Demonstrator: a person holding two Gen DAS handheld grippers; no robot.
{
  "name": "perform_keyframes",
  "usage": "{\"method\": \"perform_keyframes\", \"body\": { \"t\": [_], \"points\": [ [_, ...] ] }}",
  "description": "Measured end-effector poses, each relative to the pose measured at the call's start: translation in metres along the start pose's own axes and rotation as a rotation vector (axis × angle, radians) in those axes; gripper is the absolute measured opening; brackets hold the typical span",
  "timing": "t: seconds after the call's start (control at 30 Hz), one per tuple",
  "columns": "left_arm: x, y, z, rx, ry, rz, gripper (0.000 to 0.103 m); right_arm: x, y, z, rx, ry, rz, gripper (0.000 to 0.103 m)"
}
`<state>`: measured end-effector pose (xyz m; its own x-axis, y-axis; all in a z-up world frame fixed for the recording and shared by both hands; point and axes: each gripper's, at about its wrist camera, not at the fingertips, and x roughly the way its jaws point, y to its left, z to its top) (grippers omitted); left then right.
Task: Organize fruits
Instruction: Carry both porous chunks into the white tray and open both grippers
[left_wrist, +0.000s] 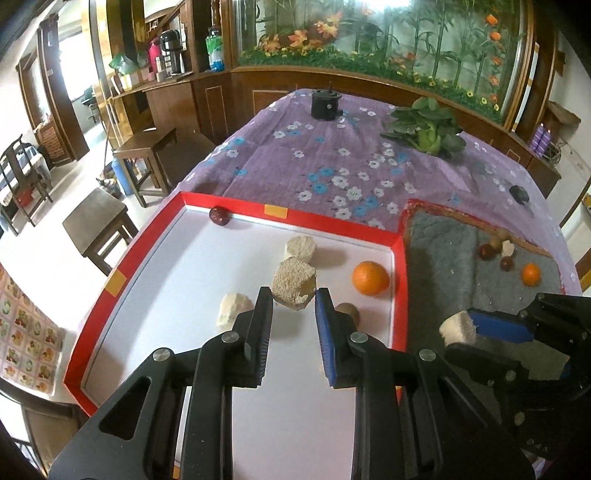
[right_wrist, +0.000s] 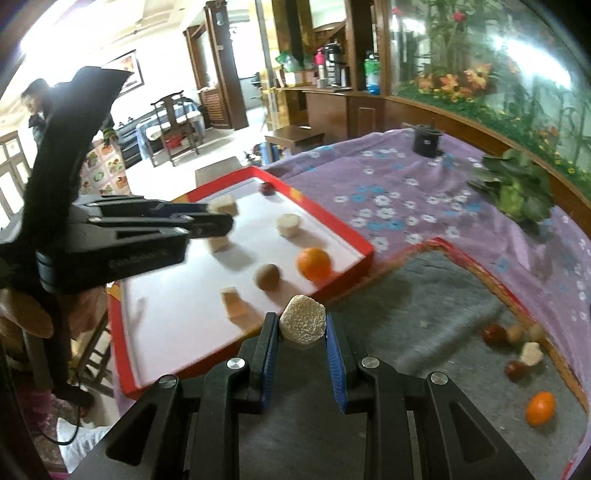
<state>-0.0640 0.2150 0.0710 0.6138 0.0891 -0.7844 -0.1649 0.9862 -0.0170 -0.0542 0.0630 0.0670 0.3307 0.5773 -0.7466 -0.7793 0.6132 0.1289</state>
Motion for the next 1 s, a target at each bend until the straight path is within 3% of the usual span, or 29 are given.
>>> {"method": "perform_keyframes", "body": {
  "t": [0.33, 0.7, 0.87, 1.0],
  "points": [
    [0.012, 0.018, -0.003, -0.024, 0.034, -0.020, 0.023, 0.030, 0.040, 0.009, -0.038, 0.045, 0.164, 0.024],
    [0.038, 0.019, 0.008, -0.037, 0.063, -0.032, 0.023, 0.075, 0.058, 0.004, -0.061, 0.117, 0.141, 0.024],
    [0.049, 0.020, 0.007, -0.047, 0.089, -0.029, 0.023, 0.075, 0.056, 0.003, -0.043, 0.106, 0.152, 0.024],
    [0.053, 0.020, 0.005, -0.048, 0.094, -0.020, 0.023, 0.072, 0.055, 0.001, -0.026, 0.099, 0.183, 0.031]
  ]
}}
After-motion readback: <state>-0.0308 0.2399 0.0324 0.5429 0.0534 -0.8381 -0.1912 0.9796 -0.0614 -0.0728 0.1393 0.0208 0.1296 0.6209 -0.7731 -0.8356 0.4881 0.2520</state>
